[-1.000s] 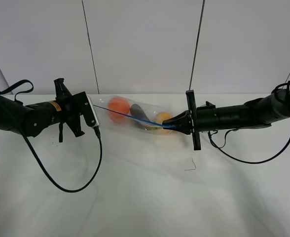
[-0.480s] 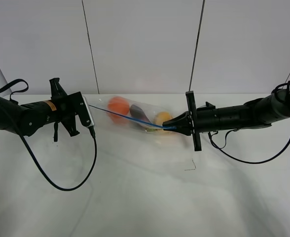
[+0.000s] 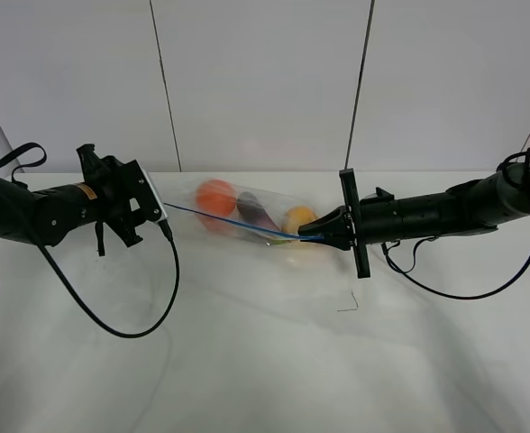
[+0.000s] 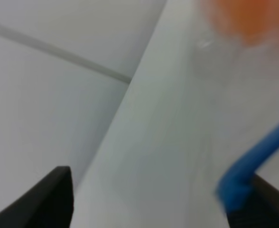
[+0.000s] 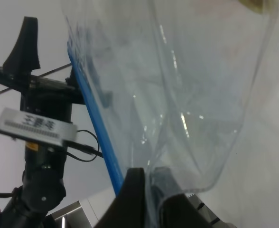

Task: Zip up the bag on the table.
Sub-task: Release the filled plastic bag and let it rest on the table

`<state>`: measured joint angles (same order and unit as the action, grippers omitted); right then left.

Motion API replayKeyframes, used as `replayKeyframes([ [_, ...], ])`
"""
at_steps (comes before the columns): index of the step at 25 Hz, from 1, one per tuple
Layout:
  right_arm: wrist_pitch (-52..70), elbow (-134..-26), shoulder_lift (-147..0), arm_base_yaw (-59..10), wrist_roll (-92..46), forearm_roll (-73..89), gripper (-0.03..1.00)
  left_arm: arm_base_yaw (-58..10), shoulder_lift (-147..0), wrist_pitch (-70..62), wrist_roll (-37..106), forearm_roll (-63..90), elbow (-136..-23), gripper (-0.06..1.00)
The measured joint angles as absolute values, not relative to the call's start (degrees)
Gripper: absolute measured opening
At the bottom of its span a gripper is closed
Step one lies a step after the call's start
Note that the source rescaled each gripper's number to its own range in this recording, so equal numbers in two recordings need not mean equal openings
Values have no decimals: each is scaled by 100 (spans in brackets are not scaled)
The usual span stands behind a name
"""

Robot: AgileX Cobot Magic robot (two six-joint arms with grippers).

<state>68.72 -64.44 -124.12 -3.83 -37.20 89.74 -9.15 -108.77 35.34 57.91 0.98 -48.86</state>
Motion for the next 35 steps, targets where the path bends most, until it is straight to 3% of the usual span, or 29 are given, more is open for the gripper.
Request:
replayKeyframes([
  [8,6873,-6444,-12412,-383,-3720,8974,0,-915,-10877,3510,4018,3020,-4886,100],
  [14,6873,-6444,-12412,-383,-3720,8974,0,-879,-10824,2843,3369,3550,-4982,100],
  [23,6873,-6444,-12412,-383,-3720,8974,0,328,-10336,-1855,3071,3564,-6080,100],
  [27,6873,-6444,-12412,-383,-3720,8974,0,548,-10325,-3795,2673,3163,-6549,100],
  [35,6873,-6444,-12412,-383,-3720,8974,0,142,-10305,-5202,710,854,-7262,100],
])
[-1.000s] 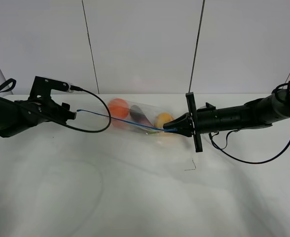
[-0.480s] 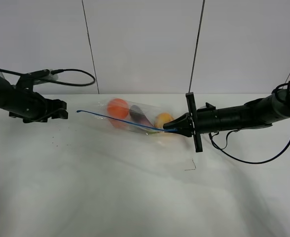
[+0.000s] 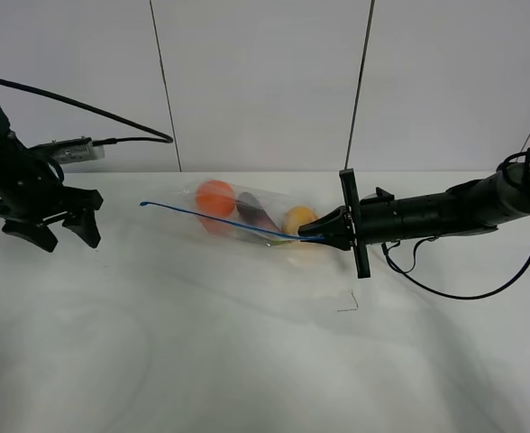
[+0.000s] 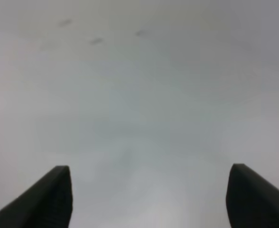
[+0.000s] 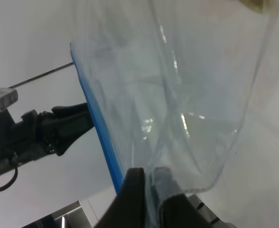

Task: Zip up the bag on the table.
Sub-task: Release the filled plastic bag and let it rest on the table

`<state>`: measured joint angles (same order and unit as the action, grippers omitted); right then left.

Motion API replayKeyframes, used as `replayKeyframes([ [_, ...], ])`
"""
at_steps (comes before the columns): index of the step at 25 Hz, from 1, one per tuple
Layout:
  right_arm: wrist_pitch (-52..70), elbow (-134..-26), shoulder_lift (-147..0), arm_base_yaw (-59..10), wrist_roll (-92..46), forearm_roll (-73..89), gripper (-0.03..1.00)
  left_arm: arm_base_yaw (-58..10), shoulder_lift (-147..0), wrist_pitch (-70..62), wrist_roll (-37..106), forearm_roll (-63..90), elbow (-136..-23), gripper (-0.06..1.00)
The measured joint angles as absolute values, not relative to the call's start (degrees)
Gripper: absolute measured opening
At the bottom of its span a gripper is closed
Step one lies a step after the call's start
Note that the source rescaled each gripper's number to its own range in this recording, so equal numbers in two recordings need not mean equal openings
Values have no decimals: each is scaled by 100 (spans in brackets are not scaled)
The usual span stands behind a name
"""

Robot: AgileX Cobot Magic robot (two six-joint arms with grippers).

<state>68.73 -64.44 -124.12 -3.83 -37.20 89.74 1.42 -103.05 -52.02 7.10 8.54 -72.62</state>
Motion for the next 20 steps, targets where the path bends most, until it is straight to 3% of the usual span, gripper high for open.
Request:
replayKeyframes([
  [5,6878,-6444,-12412,-383,-3720,8955,0,87,-10299,-5495,0,63,-7492,100],
  [13,6878,-6444,-12412,-383,-3720,8894,0,87,-10065,-6735,-150,0,-7434,100],
  [20,6878,-6444,-12412,-383,-3720,8889,0,87,-8681,-6735,-172,-142,-6529,100],
])
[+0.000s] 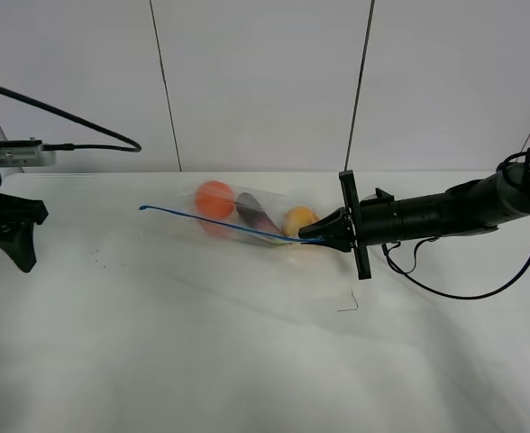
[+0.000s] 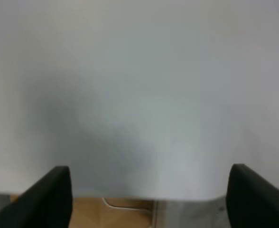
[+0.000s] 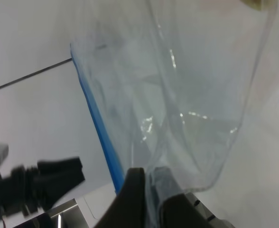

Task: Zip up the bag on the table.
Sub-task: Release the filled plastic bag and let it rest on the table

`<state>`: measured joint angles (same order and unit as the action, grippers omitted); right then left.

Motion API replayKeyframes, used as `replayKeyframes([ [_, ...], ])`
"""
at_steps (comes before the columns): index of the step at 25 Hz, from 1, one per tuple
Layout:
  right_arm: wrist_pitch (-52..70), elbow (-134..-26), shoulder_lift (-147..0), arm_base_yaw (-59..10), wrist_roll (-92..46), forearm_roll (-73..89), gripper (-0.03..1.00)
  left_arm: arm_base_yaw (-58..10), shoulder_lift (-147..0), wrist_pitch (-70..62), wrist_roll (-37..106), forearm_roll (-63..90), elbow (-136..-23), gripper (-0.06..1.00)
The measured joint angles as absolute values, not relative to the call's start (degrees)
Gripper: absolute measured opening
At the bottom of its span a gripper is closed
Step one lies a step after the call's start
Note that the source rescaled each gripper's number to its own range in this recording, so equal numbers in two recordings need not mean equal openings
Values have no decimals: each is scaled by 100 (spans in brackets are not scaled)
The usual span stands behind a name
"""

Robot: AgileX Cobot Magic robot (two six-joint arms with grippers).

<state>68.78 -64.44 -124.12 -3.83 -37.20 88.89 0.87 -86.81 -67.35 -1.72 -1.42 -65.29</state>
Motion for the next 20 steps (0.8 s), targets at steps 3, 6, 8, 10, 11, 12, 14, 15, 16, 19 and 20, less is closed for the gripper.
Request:
replayKeyframes([
  [3,6878,-6444,-12412,-383,-3722,8884,0,87,-7870,-6735,-172,-313,-5936,100],
  [6,6878,-6444,-12412,-383,-3722,8884,0,87,-6802,-6735,-172,-472,-5112,100],
  [8,6878,-6444,-12412,-383,-3722,8878,0,87,-6231,-6735,-172,-480,-4706,100],
  [10,6878,-6444,-12412,-383,-3722,8874,0,87,-5711,-6735,-172,-480,-4368,100],
  [11,6878,-6444,-12412,-383,-3722,8874,0,87,-5483,-6735,-172,-480,-4226,100],
  [12,6878,-6444,-12412,-383,-3722,8874,0,87,-5170,-6729,-172,-480,-4043,100],
  [14,6878,-6444,-12412,-383,-3722,8874,0,87,-4689,-6706,-172,-480,-3781,100],
  [15,6878,-6444,-12412,-383,-3722,8874,0,87,-4431,-6639,-172,-473,-3646,100],
  [16,6878,-6444,-12412,-383,-3722,8874,0,87,-4171,-6569,-172,-460,-3521,100],
  [19,6878,-6444,-12412,-383,-3722,8874,0,87,-3511,-6224,-172,-456,-3210,100],
  [20,6878,-6444,-12412,-383,-3722,8874,0,87,-3511,-6224,-172,-456,-3210,100],
])
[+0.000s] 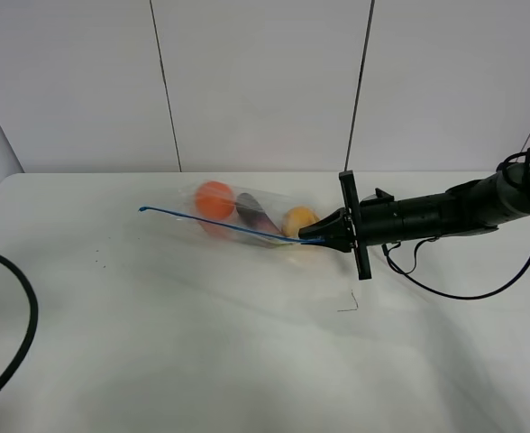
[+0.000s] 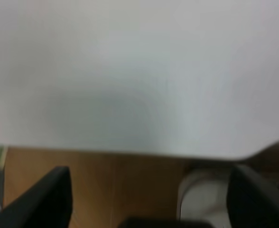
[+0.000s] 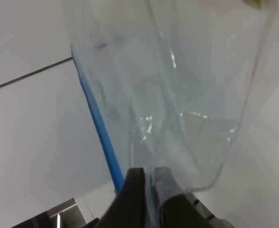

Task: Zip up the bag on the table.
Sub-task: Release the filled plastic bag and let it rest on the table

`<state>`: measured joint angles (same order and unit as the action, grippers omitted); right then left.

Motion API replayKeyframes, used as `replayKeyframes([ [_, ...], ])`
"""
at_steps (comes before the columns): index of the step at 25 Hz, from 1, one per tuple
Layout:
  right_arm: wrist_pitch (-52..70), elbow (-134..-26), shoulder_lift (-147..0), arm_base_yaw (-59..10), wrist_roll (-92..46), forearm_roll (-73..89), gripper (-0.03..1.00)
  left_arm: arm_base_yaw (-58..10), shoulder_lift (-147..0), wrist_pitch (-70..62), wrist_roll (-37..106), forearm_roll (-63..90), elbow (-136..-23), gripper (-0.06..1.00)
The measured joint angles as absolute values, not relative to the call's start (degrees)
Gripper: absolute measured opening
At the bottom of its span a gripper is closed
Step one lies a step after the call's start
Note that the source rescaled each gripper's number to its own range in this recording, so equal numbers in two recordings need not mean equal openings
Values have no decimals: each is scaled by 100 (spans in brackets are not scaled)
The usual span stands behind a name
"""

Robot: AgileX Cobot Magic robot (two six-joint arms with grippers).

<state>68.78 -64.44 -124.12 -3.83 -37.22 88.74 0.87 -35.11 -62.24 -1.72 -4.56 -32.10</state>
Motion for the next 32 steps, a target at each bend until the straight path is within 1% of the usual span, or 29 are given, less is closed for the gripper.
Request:
replayKeyframes([
  [4,6878,-6444,-12412,-383,-3722,8874,0,87,-2926,-6046,-172,-348,-2897,100],
  [8,6878,-6444,-12412,-383,-3722,8868,0,87,-2657,-6047,-161,-292,-2885,100],
  [24,6878,-6444,-12412,-383,-3722,8868,0,87,-2520,-6047,-143,-292,-2879,100],
  [28,6878,-6444,-12412,-383,-3722,8868,0,87,-2090,-6047,-143,-292,-2879,100],
  [32,6878,-6444,-12412,-383,-3722,8868,0,87,-1324,-6052,-142,-292,-2879,100],
])
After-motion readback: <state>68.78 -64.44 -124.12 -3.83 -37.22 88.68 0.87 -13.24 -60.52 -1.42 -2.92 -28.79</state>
